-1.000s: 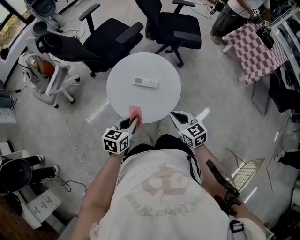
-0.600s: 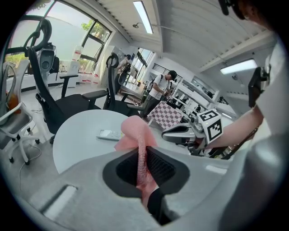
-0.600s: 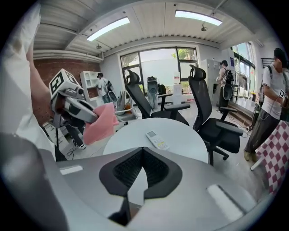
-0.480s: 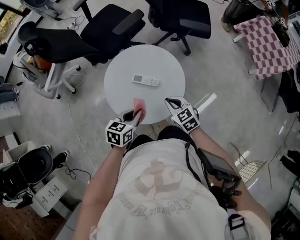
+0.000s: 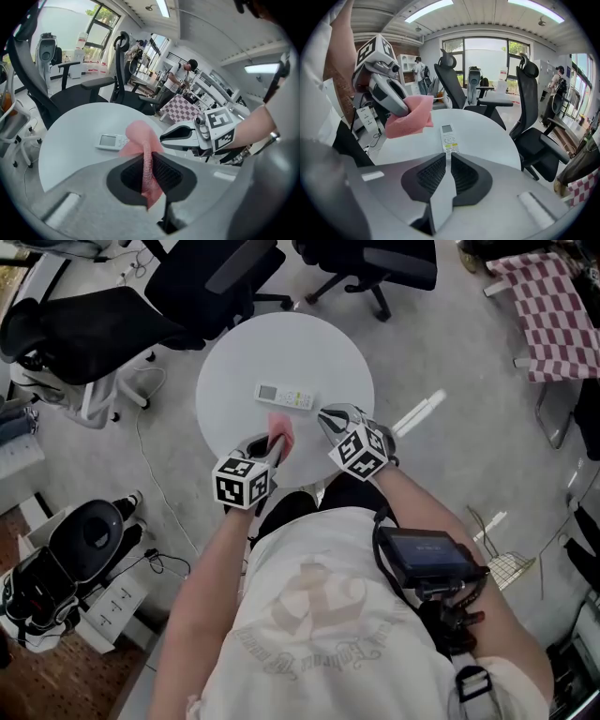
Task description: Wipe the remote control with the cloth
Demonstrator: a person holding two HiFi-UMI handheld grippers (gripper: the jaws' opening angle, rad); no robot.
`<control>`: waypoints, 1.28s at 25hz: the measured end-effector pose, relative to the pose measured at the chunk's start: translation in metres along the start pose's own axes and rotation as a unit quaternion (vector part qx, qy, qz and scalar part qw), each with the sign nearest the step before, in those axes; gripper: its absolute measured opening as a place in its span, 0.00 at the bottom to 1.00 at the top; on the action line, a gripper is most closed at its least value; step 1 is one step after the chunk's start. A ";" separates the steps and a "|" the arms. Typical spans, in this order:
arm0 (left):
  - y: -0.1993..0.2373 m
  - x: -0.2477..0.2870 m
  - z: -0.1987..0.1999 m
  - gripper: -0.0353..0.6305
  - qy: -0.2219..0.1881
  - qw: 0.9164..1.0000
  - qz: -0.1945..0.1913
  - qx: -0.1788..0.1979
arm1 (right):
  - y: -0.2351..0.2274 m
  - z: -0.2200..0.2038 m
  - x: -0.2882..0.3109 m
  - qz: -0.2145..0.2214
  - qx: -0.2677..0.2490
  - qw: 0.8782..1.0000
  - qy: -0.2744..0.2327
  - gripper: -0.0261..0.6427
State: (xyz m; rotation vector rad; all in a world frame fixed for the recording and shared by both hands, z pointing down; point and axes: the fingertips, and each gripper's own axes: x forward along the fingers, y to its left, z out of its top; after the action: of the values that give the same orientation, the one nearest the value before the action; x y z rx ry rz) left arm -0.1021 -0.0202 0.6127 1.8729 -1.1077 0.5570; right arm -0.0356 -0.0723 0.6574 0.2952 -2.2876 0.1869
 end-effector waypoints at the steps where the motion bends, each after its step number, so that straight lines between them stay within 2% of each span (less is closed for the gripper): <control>1: -0.002 0.003 -0.001 0.10 0.004 1.000 0.001 -0.001 | 0.001 -0.002 0.001 0.003 -0.002 1.000 0.000 0.11; 6: -0.011 0.019 -0.005 0.10 0.025 1.000 0.000 0.003 | 0.003 -0.010 0.007 0.014 -0.015 1.000 0.009 0.22; 18: 0.010 0.057 0.014 0.10 0.070 0.998 0.000 0.008 | -0.001 -0.014 0.050 0.045 -0.042 0.997 0.040 0.44; 23: 0.016 0.070 0.019 0.10 0.086 0.996 0.003 0.010 | 0.001 -0.014 0.062 0.054 -0.074 0.995 0.045 0.45; 25: 0.015 0.075 0.020 0.10 0.096 0.995 -0.002 0.011 | 0.002 -0.014 0.064 0.054 -0.086 0.994 0.046 0.43; 27: 0.016 0.082 0.021 0.10 0.108 0.994 -0.006 0.018 | 0.003 -0.012 0.066 0.054 -0.097 0.993 0.046 0.36; 32: 0.021 0.097 0.018 0.10 0.139 0.990 -0.009 0.031 | 0.004 -0.011 0.068 0.054 -0.101 0.992 0.042 0.36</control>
State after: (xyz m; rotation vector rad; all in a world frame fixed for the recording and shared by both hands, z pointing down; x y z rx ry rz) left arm -0.0720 -0.0869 0.6827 1.7913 -0.8980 0.8233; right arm -0.0733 -0.0760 0.7150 0.0566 -2.2181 0.0218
